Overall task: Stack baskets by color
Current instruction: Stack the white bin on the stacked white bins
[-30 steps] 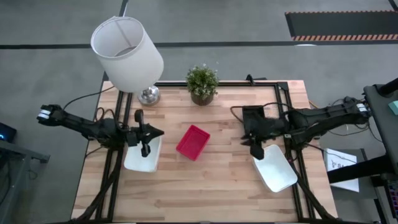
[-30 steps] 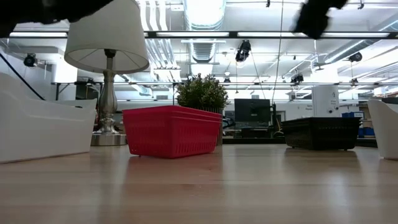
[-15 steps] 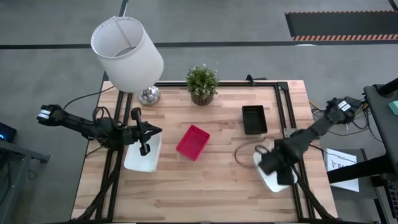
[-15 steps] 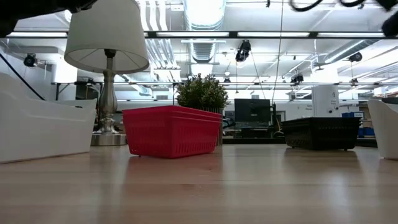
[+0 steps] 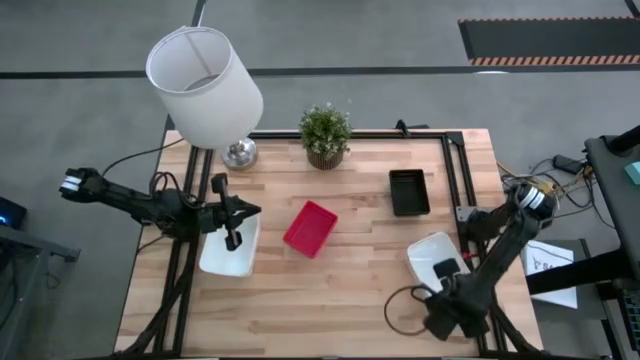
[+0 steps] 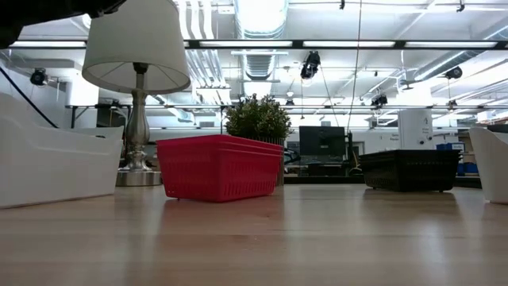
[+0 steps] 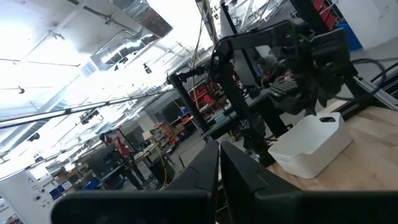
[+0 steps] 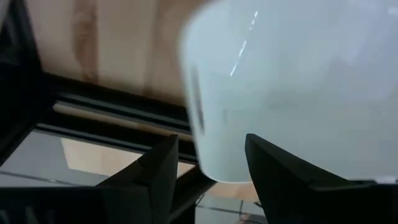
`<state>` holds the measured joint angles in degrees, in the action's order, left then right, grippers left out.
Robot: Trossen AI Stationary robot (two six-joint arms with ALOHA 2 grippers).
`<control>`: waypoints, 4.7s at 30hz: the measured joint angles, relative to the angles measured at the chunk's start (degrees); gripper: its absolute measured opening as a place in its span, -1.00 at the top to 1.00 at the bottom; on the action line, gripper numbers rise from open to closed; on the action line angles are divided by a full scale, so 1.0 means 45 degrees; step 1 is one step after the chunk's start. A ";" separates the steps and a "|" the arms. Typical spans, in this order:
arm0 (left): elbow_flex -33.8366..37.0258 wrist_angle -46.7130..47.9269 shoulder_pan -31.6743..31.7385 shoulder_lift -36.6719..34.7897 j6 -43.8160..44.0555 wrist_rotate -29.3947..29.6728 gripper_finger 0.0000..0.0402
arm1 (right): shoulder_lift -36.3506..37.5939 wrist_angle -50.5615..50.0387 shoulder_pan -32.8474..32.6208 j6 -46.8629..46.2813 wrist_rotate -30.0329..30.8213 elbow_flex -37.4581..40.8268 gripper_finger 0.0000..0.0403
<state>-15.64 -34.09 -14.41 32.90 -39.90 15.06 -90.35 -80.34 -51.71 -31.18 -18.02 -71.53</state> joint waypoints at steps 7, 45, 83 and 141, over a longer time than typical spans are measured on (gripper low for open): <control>-0.0005 -0.0054 0.0000 0.0011 0.0000 -0.0003 1.00 | -0.0782 0.0072 -0.0459 -0.0052 0.0465 -0.0716 0.13; -0.0638 -0.0681 -0.0236 0.2571 0.0810 -0.0711 1.00 | -0.1256 0.1963 0.0878 0.5476 0.7028 -0.1456 0.96; -0.7684 0.4590 -0.0884 1.0998 -0.0894 -0.7725 0.12 | -0.1183 0.4663 0.4560 1.4940 0.1564 -0.4567 0.96; -0.7992 0.4208 -0.1856 1.1257 -0.0177 -0.6087 0.99 | 0.2437 0.4690 0.5336 1.2289 0.2195 -0.4680 0.33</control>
<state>-51.60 -15.15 -22.77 83.55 -40.70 -12.33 -79.39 -59.24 -27.70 24.12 -8.14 -92.59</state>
